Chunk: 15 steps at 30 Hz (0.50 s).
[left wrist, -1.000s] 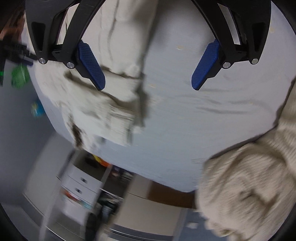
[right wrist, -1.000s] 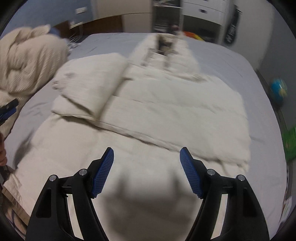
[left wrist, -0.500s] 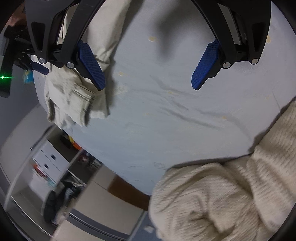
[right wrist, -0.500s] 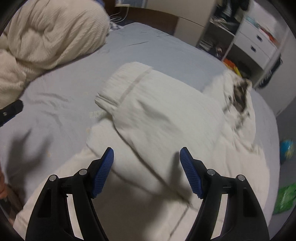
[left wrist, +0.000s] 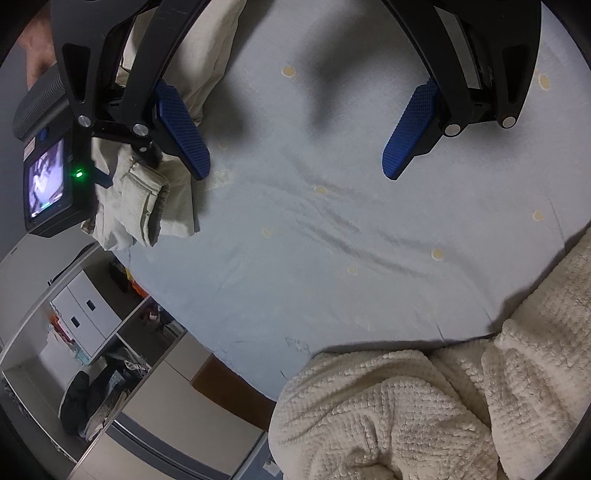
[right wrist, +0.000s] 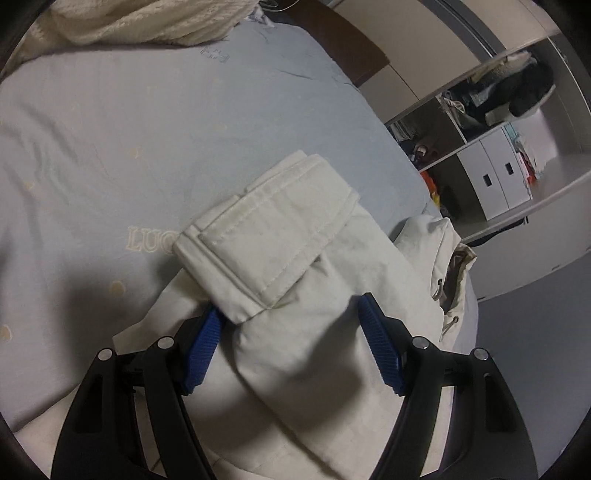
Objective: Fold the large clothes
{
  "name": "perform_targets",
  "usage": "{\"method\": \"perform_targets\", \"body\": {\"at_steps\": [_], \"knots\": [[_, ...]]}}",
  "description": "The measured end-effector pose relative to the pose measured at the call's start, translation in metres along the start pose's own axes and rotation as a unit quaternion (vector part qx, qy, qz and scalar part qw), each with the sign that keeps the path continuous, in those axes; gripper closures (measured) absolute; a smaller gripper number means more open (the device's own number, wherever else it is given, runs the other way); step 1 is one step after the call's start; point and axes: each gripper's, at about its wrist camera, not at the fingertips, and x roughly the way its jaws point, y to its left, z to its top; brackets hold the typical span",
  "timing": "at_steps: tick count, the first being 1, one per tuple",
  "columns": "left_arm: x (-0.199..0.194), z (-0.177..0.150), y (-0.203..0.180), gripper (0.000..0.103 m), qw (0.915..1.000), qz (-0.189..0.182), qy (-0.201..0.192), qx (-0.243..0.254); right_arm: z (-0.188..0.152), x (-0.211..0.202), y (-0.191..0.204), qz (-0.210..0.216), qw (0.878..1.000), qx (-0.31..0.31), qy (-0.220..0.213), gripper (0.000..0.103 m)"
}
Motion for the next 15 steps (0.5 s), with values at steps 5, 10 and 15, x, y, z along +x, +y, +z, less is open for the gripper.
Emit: {"method": "perform_targets", "body": {"at_steps": [5,10,15], "knots": [[0.001,-0.002,-0.005,0.012,0.9999,-0.001,0.003,0.016,-0.008,-0.009,-0.028,0.024,0.999,0.042,-0.016,0.079],[0.000,-0.004,-0.011,0.012,0.9995,-0.003,0.004,0.033,-0.029,-0.042,-0.095,0.053,0.986,0.148,-0.062,0.082],[-0.001,-0.006,-0.022,0.012,0.9987,-0.003,0.002,0.050,-0.086,-0.063,-0.170,0.076,0.954,0.280,-0.078,0.084]]}}
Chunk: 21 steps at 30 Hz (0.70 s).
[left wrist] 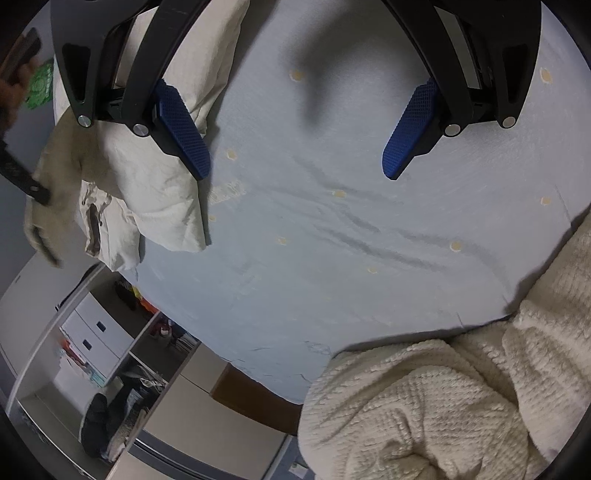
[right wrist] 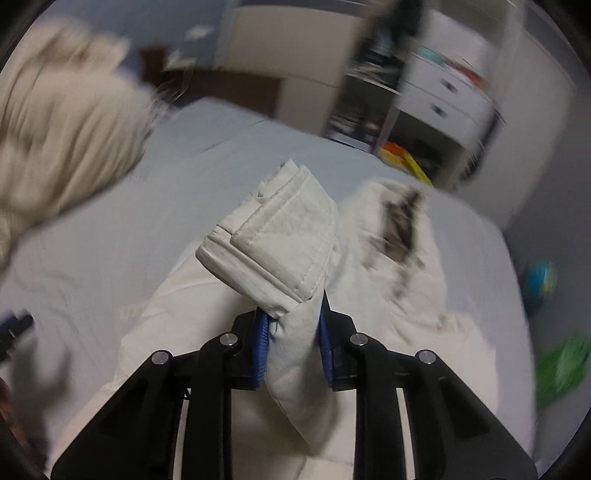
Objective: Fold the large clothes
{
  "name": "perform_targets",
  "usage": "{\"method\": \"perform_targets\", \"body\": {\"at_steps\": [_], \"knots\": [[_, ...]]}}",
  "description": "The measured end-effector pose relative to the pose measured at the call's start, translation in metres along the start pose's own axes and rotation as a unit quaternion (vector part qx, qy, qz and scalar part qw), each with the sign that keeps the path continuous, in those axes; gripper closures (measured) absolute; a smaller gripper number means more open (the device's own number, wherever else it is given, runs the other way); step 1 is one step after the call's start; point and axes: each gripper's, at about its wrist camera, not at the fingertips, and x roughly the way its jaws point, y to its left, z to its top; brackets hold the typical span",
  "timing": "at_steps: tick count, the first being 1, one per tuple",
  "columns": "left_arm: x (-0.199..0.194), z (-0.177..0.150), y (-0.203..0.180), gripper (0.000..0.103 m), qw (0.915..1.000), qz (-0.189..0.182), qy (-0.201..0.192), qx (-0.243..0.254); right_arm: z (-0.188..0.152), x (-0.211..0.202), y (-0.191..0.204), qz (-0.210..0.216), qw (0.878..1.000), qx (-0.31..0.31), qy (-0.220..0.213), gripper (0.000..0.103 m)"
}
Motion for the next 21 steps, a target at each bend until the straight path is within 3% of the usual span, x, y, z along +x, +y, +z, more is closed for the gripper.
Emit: {"method": "perform_targets", "body": {"at_steps": [6,11,15,18,21], "knots": [[-0.001,-0.004,-0.014,0.012,0.9996,-0.004,-0.002,0.028,-0.049,-0.022,-0.116,0.011,0.987,0.159,0.008,0.088],[-0.003,-0.009,-0.028,0.015,0.9980,-0.023,-0.006,0.058,-0.104,-0.015,-0.187,0.034,0.956,0.290,0.030,0.089],[-0.006,-0.015,-0.042,0.015,0.9952,-0.039,-0.009,0.089,-0.147,-0.001,-0.215,0.059,0.927,0.367,0.054,0.089],[-0.006,-0.019,-0.049,0.015,0.9927,-0.054,-0.008,0.108,-0.179,0.017,-0.223,0.080,0.906,0.405,0.097,0.087],[-0.005,-0.021,-0.053,0.015,0.9913,-0.062,-0.005,0.117,-0.207,0.025,-0.230,0.083,0.884,0.444,0.119,0.072]]}}
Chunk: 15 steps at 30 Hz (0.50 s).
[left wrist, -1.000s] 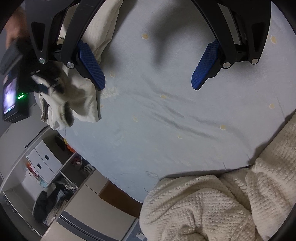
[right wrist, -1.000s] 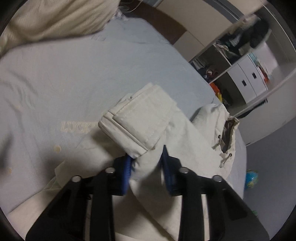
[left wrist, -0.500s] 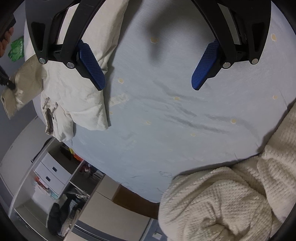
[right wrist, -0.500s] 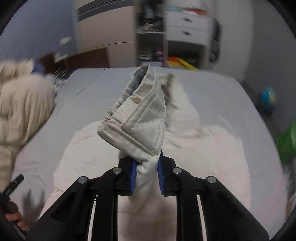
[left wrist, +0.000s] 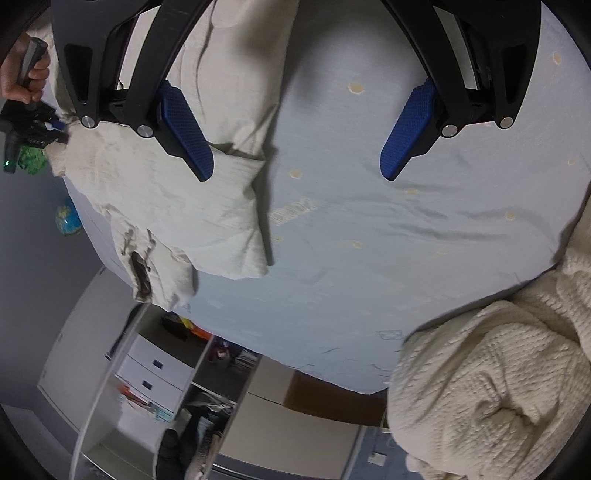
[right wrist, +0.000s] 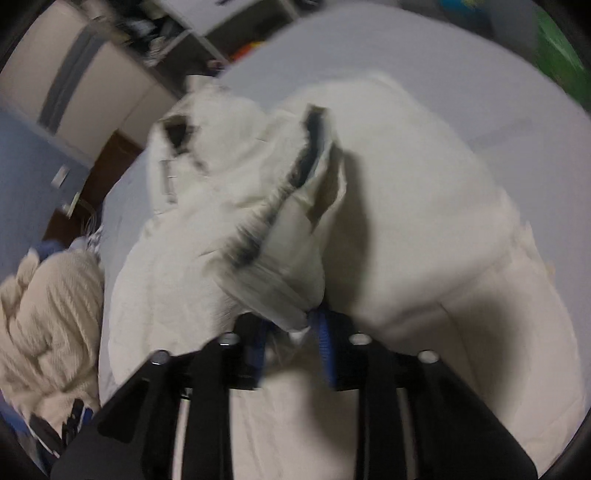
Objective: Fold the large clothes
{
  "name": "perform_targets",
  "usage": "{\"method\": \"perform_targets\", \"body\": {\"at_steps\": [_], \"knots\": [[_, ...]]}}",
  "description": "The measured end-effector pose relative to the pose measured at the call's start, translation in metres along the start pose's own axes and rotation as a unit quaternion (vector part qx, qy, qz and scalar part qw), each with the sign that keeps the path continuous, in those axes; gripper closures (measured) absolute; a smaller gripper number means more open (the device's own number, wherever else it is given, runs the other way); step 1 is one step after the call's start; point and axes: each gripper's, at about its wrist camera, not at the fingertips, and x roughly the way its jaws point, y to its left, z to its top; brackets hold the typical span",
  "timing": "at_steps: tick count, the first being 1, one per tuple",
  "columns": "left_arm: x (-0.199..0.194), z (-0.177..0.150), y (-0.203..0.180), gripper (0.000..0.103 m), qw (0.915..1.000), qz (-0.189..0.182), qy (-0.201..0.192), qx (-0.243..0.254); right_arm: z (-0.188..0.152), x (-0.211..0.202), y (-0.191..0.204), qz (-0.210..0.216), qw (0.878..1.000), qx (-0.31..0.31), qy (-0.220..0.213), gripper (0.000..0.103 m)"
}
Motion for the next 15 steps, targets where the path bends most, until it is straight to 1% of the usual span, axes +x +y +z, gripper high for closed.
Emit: {"method": "perform_targets", "body": {"at_steps": [1,2,3,6,9,12,15], "knots": [[0.000,0.000,-0.002,0.015,1.0000,-0.002,0.000,0.004,-0.002,-0.001,-0.010,0.005,1.000,0.014,0.001,0.069],[0.001,-0.001,-0.003,0.015,1.0000,-0.004,0.000,0.008,-0.004,-0.003,-0.016,0.015,1.000,0.022,0.000,0.063],[0.001,-0.001,-0.004,0.015,0.9999,-0.006,0.000,0.010,-0.005,-0.006,-0.022,0.023,0.999,0.030,-0.001,0.060],[0.005,-0.002,-0.010,0.015,0.9998,-0.004,0.006,0.021,-0.004,-0.026,-0.037,0.014,0.999,0.030,-0.028,0.060],[0.006,-0.003,-0.016,0.015,0.9995,-0.005,0.009,0.031,-0.001,-0.040,-0.048,0.009,0.998,0.039,-0.045,0.060],[0.003,-0.001,-0.024,0.015,0.9989,-0.011,0.005,0.045,0.005,-0.050,-0.047,0.008,0.998,0.027,-0.060,0.060],[0.011,0.003,-0.033,0.015,0.9980,-0.029,0.022,0.052,0.025,-0.058,-0.038,0.021,0.998,-0.004,-0.061,0.058]]}}
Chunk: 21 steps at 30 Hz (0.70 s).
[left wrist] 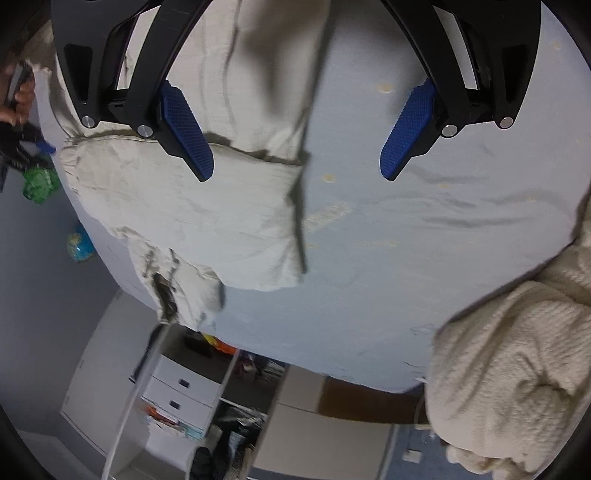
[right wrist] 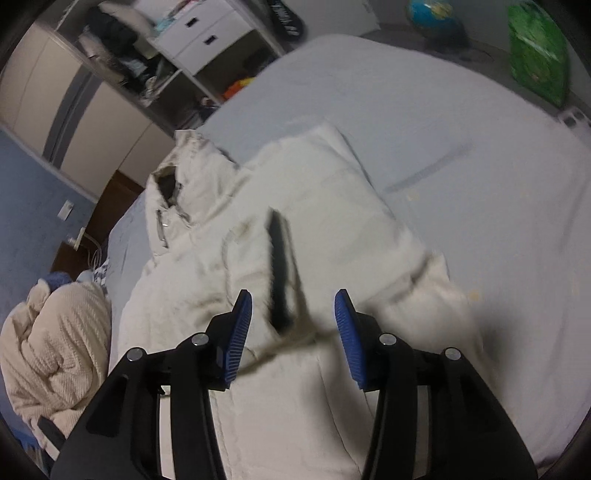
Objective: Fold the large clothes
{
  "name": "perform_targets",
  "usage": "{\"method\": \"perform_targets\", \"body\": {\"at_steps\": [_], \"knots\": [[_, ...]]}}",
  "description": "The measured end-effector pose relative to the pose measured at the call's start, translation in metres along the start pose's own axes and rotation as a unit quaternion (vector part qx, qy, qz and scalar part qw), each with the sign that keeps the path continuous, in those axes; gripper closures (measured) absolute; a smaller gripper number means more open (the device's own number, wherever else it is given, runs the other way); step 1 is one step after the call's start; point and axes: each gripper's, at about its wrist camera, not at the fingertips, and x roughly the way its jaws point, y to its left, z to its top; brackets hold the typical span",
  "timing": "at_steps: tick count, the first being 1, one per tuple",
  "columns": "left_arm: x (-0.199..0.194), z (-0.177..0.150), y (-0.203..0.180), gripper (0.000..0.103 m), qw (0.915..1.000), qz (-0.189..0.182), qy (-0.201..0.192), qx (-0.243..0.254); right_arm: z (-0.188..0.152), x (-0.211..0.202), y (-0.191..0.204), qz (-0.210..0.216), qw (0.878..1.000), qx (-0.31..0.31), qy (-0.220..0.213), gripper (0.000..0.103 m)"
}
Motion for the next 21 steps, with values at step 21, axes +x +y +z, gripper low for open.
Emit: {"method": "perform_targets", "body": {"at_steps": [21], "knots": [[0.206,0.187,-0.136,0.011,0.9867,-0.082,0.067,0.123,0.183,0.176,0.090,0.114,0.976,-0.116,0.146,0.037]]}}
